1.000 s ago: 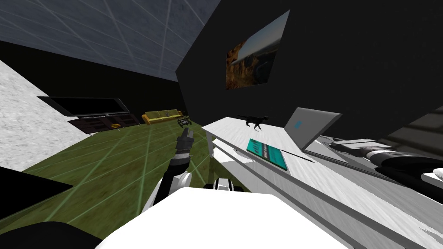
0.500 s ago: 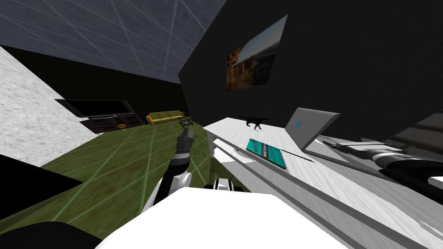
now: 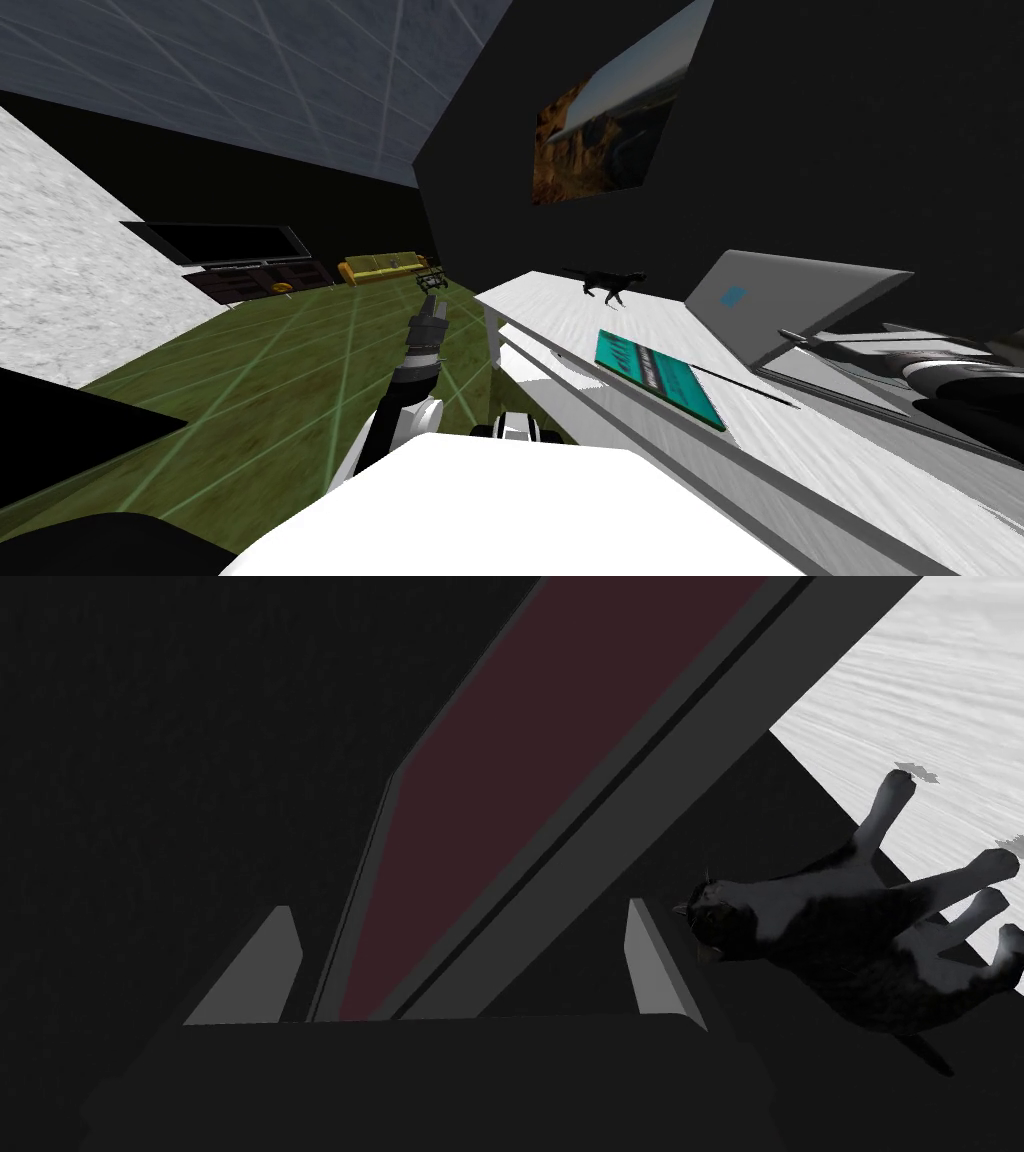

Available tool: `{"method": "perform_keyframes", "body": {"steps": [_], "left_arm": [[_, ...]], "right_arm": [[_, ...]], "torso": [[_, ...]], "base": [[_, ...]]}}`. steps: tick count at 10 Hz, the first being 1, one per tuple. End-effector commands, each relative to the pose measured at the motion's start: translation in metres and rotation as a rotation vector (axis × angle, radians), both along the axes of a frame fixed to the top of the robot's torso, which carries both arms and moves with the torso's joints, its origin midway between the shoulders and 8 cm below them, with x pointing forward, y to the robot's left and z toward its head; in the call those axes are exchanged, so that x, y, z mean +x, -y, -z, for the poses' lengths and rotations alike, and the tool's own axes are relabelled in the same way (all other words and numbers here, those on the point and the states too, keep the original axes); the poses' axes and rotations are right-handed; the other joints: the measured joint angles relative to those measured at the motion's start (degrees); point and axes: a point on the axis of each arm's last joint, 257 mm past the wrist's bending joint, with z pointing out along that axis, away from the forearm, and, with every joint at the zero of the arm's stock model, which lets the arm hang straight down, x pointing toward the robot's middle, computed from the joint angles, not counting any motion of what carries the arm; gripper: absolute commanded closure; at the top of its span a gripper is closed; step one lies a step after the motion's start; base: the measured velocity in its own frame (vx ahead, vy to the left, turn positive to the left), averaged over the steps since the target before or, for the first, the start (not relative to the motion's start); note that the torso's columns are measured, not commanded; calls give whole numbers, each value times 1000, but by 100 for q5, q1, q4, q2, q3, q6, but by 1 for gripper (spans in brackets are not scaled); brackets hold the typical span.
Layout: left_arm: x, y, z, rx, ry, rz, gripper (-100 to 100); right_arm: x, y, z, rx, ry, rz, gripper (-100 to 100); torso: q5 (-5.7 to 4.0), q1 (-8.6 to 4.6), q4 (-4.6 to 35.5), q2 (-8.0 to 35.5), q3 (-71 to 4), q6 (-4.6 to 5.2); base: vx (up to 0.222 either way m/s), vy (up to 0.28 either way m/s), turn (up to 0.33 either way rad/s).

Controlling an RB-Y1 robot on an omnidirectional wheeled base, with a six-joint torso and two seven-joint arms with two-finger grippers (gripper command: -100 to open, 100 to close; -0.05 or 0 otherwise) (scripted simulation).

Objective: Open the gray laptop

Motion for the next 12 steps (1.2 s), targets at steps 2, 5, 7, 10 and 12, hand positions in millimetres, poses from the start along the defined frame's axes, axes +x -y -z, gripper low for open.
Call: {"method": "perform_keyframes", "body": {"steps": [2, 5, 7, 10, 12], "left_arm": [[0, 0, 0, 0, 0, 0, 0], [0, 0, 0, 0, 0, 0, 0], [0, 0, 0, 0, 0, 0, 0], [0, 0, 0, 0, 0, 0, 0], [0, 0, 0, 0, 0, 0, 0]], "right_arm": [[-6, 11, -4, -32, -14, 28, -100], [-5, 12, -3, 62, 54, 30, 100], [-5, 13, -2, 125, 100, 31, 100], [-4, 13, -2, 218, 170, 30, 100], [-4, 13, -2, 280, 217, 27, 100]], "torso": [[4, -5, -4, -9, -9, -1], [0, -14, -10, -7, -7, 3], [-1, -12, -4, -9, -7, 11], [2, 2, -5, -15, -10, 9], [2, 1, -3, -10, -7, 7]], "base": [[30, 39, 0], [-27, -35, 7], [-56, -65, 0], [-48, -53, -3], [-48, -56, -1]]}}
